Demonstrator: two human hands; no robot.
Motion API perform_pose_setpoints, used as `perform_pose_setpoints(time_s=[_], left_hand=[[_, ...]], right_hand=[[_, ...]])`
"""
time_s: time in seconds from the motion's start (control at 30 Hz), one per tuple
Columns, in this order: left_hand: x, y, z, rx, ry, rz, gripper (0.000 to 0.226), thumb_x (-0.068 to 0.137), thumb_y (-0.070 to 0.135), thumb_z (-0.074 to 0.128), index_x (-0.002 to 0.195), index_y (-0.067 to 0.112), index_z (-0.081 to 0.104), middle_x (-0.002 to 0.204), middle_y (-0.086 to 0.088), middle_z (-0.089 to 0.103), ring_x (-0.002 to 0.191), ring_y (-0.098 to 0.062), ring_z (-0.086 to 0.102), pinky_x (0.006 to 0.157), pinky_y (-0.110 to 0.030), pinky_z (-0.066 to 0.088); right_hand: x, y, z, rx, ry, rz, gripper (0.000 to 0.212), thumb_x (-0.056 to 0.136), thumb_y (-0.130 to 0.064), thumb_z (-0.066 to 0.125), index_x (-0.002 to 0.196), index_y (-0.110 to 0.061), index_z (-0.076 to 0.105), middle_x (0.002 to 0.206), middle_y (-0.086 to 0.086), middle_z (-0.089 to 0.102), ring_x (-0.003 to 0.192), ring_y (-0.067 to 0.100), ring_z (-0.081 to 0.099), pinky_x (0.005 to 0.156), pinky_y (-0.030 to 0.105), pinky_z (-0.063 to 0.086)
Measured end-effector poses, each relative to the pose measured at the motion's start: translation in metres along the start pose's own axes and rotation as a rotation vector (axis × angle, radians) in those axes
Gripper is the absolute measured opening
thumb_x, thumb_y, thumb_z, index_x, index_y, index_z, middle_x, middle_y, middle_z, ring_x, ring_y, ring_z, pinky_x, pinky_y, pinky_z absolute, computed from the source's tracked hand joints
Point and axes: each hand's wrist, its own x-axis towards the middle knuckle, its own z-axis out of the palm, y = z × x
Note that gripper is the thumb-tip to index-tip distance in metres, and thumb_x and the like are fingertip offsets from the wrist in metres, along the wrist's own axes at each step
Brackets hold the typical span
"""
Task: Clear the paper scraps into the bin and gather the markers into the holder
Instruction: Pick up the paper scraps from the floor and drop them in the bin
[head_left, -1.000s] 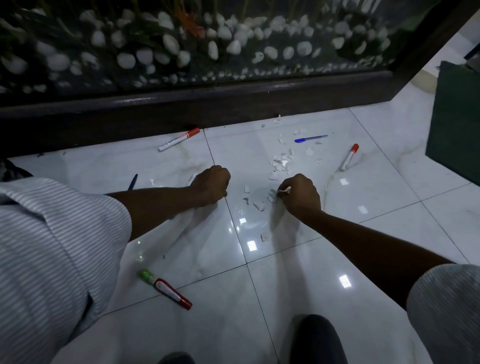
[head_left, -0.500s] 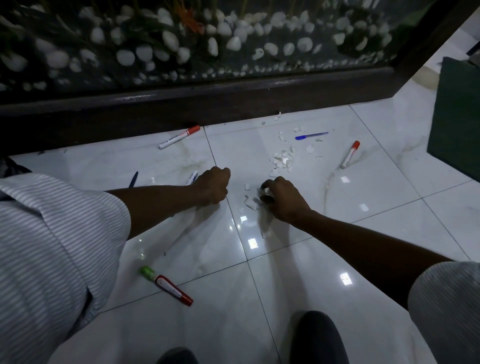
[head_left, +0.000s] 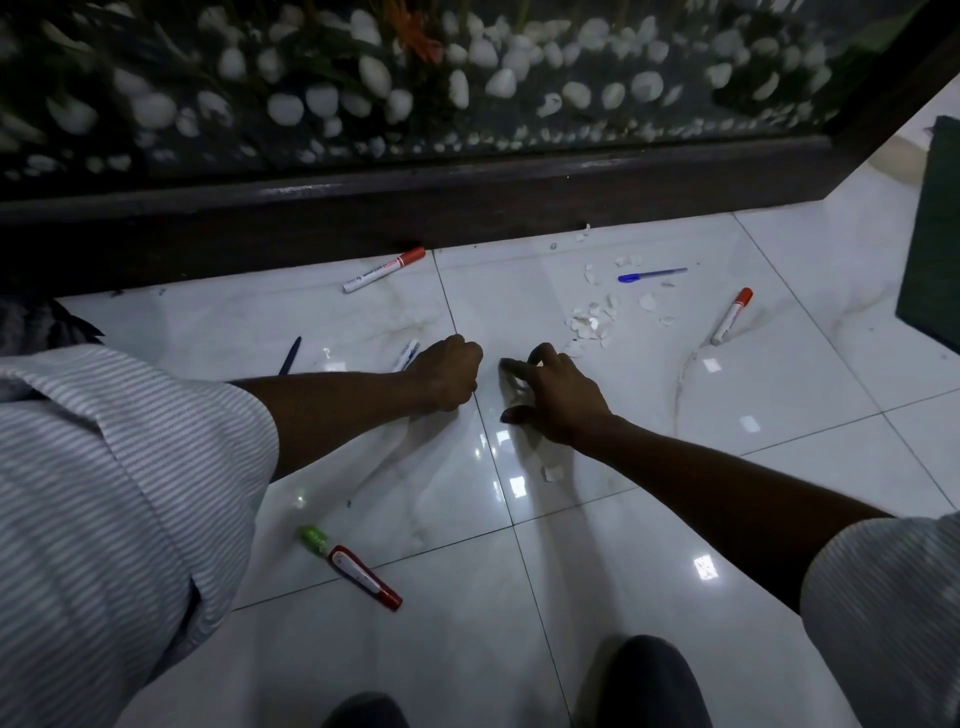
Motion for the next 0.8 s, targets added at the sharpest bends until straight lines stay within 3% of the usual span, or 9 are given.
perform_pose_setpoints(time_s=[0.13,0.27,0.5,0.63,0.7,0.8], left_hand=[[-0.002,-0.001,0.001,0.001,0.018,0.022,0.013,0.09,0.005,0.063,0.103,0.004,0.061,0.119,-0.015,0.058,0.107,-0.032,0.063,0.091,-0.043,0.051],[-0.004,0.0,0.0,-0.008,0.018,0.037,0.011,0.089,0.003,0.062,0.1,0.004,0.06,0.117,-0.015,0.058,0.105,-0.033,0.062,0.087,-0.044,0.051],[-0.016,-0.002,0.008,-0.025,0.088,0.089,0.011,0.087,0.002,0.059,0.096,0.004,0.054,0.107,-0.015,0.055,0.097,-0.034,0.057,0.075,-0.043,0.046],[-0.019,0.006,0.005,-0.156,0.074,0.116,0.018,0.081,-0.002,0.059,0.088,0.012,0.05,0.093,-0.011,0.065,0.089,-0.031,0.065,0.073,-0.044,0.053],[-0.022,0.015,0.007,-0.196,0.058,0.168,0.025,0.078,-0.005,0.057,0.092,0.014,0.05,0.089,-0.008,0.065,0.082,-0.028,0.064,0.072,-0.045,0.056],[-0.023,0.034,0.015,-0.16,-0.012,0.28,0.027,0.082,-0.006,0.059,0.099,0.015,0.059,0.097,-0.003,0.058,0.088,-0.023,0.06,0.074,-0.034,0.048]], right_hand=[[0.001,0.001,0.003,0.078,0.098,-0.039,0.048,0.087,-0.03,0.077,0.133,-0.031,0.066,0.123,0.001,0.059,0.111,0.026,0.059,0.076,0.032,0.047],[-0.003,0.0,0.012,0.08,0.146,-0.088,0.028,0.089,-0.019,0.074,0.116,-0.025,0.077,0.114,0.001,0.068,0.102,0.026,0.065,0.073,0.028,0.045],[0.0,-0.001,0.013,0.116,0.152,-0.086,0.015,0.084,-0.009,0.069,0.091,-0.018,0.079,0.098,0.005,0.072,0.09,0.03,0.067,0.075,0.037,0.055],[0.003,0.012,-0.004,0.27,0.196,-0.056,0.017,0.081,0.0,0.075,0.091,-0.011,0.082,0.09,0.007,0.08,0.08,0.018,0.075,0.078,0.02,0.053],[-0.001,0.023,-0.019,0.343,0.226,0.01,0.016,0.081,0.003,0.077,0.093,-0.007,0.082,0.088,0.009,0.08,0.07,0.013,0.072,0.076,0.022,0.058],[-0.014,0.049,-0.031,0.372,0.258,0.109,0.011,0.081,-0.002,0.081,0.091,-0.006,0.082,0.084,0.009,0.079,0.061,0.012,0.069,0.072,0.028,0.063]])
